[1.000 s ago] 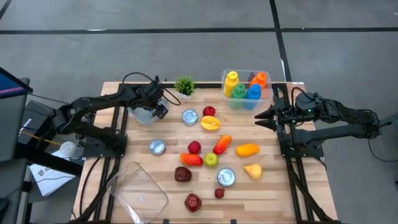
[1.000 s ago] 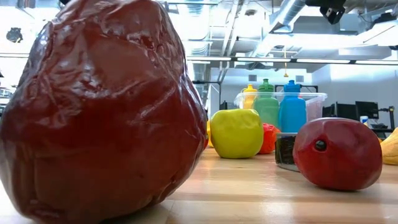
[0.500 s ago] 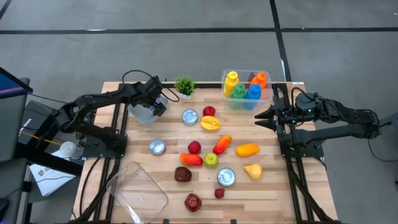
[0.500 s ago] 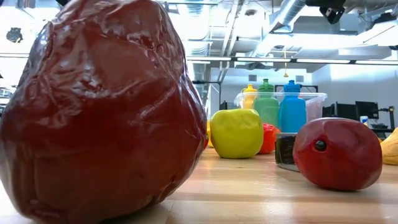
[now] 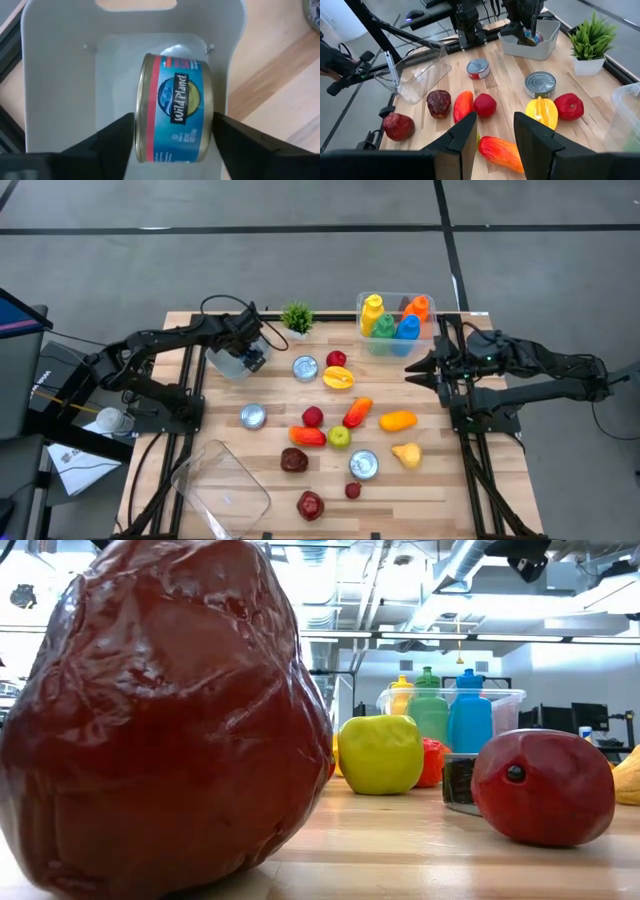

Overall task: Pick & Place Food Item
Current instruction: Put the blue and pink tuna can into the gray bin

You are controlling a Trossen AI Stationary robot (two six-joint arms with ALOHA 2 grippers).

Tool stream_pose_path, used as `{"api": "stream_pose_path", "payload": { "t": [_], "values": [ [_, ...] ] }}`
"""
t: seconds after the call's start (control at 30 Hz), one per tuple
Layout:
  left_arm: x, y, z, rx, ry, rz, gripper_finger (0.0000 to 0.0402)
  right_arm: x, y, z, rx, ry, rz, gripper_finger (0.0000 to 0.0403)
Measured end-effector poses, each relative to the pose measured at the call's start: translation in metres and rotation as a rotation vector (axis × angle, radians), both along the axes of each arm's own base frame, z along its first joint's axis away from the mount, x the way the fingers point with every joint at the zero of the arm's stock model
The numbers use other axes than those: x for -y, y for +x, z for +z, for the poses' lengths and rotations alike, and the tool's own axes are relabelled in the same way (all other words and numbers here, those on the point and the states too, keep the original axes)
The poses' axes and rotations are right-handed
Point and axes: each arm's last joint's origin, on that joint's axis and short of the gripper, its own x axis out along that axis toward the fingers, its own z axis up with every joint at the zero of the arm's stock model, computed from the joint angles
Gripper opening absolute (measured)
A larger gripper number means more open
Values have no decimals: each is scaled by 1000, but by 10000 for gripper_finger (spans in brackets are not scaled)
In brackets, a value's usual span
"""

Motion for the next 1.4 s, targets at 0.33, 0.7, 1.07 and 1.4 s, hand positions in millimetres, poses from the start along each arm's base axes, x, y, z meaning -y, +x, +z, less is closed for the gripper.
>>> {"api": "stream_pose_path", "payload": {
  "t": [0.33, 0.7, 1.07, 1.4],
  "values": [
    [6, 0, 2, -67, 61, 30, 198, 0, 0, 0, 0, 0, 0, 122],
    [31, 14, 7, -191, 294, -18, 198, 0, 0, 0, 0, 0, 0, 122],
    [29, 23, -1, -234, 367, -12, 198, 0, 0, 0, 0, 0, 0, 122],
    [31, 36, -33, -406, 394, -62, 198, 0, 0, 0, 0, 10, -5, 122]
  ]
}}
